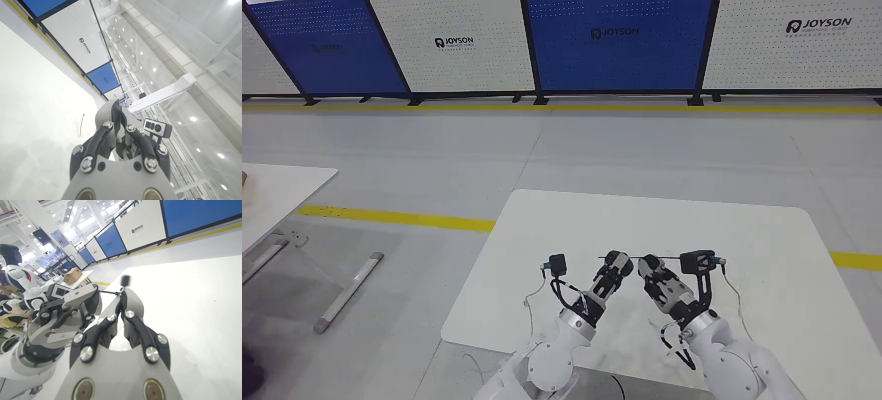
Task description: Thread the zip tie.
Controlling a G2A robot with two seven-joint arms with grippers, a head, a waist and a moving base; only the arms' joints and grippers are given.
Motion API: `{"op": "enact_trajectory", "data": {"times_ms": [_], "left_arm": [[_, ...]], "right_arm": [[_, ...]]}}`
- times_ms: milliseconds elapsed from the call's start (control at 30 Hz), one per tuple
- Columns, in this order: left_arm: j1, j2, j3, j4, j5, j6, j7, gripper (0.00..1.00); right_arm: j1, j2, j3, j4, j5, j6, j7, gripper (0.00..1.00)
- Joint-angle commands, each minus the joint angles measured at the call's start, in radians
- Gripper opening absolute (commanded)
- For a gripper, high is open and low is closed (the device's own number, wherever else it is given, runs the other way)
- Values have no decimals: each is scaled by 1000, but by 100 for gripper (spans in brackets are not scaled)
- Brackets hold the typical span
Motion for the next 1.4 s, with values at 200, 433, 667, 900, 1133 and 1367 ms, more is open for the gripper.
{"op": "enact_trajectory", "data": {"times_ms": [200, 433, 667, 900, 1133, 1367], "left_arm": [[4, 0, -2, 1, 0, -5, 2, 0], [10, 1, -1, 0, 4, -12, -5, 0], [15, 2, -2, -5, 5, -15, -12, 0], [16, 2, -5, -5, 5, -14, -19, 0], [12, 2, -7, 0, 4, -10, -20, 0], [14, 2, -8, -10, 2, -15, -18, 0]], "right_arm": [[-2, 0, -6, 0, -2, -1, -5, 25], [-4, 1, -6, -1, 0, -4, -16, 17], [-1, 0, -12, 0, -1, -1, -18, 16], [1, 0, -16, 1, -2, 4, -20, 9], [2, 0, -17, 1, -2, 6, -23, 0], [3, 1, -17, 1, -5, 7, -13, 0]]}}
